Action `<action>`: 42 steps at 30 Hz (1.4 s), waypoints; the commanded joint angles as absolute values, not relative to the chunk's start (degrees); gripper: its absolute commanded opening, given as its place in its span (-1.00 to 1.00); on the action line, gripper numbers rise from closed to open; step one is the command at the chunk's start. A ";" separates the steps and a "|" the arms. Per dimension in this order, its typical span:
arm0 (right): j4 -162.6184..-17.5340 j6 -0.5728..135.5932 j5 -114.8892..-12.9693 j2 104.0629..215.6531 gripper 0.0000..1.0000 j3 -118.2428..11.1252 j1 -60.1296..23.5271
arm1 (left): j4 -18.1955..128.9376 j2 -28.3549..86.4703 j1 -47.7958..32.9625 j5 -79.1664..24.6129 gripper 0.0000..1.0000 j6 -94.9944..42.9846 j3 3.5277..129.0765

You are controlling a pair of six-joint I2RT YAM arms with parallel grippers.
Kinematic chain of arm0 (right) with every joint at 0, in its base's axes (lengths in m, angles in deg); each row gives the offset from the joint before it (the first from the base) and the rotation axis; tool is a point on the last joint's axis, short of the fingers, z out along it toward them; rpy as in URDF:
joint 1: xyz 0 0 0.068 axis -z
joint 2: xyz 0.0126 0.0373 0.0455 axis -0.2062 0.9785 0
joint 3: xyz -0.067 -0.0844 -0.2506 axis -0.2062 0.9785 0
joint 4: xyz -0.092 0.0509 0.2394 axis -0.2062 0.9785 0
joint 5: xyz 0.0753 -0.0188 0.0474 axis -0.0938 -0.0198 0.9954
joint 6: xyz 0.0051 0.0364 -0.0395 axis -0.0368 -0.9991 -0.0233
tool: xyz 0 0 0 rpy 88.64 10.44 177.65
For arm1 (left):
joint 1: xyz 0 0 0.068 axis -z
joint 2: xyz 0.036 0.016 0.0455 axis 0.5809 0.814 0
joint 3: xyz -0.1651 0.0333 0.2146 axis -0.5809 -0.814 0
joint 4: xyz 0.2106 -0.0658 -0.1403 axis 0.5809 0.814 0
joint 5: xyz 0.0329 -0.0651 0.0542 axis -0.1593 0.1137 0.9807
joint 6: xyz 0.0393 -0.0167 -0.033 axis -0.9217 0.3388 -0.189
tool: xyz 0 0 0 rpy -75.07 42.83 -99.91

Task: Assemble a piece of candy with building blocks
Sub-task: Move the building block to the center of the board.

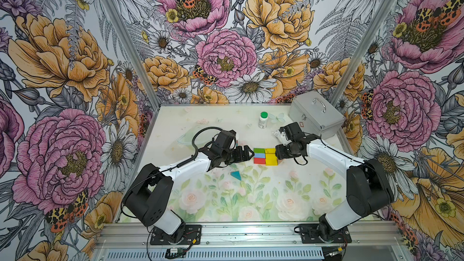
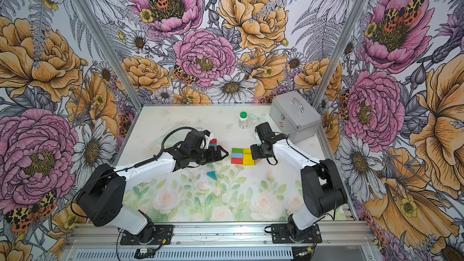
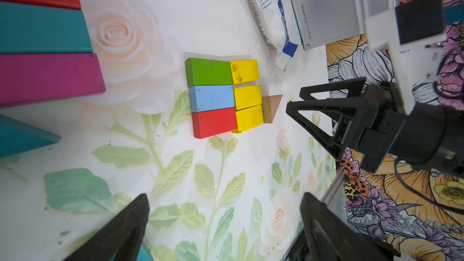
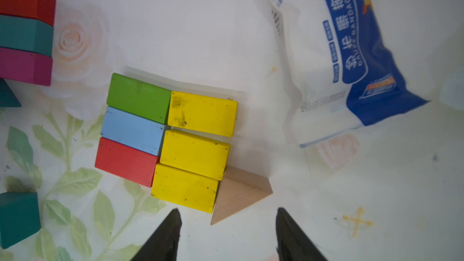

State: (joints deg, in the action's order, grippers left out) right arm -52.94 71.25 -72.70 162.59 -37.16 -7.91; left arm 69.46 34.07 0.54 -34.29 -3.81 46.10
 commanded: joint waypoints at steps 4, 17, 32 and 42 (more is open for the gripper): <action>-50.87 73.37 -75.03 166.53 0.16 -40.15 -7.98 | 65.95 35.61 -0.26 -37.85 0.88 -5.10 45.58; -50.21 74.96 -77.30 171.88 0.03 -42.91 -7.93 | 65.23 35.60 -0.36 -37.66 0.88 -4.73 45.01; -47.50 76.19 -82.77 173.38 -0.16 -42.83 -7.33 | 64.12 34.49 -1.58 -38.18 0.88 -4.72 42.96; -45.31 77.05 -84.32 171.42 -0.16 -41.13 -6.16 | 63.29 33.61 -2.47 -38.60 0.89 -4.95 41.65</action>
State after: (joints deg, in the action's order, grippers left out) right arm -46.41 76.05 -82.65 172.73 -41.51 -6.54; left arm 65.12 35.25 -1.71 -36.83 -4.22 42.67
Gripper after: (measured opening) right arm 0.419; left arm 0.942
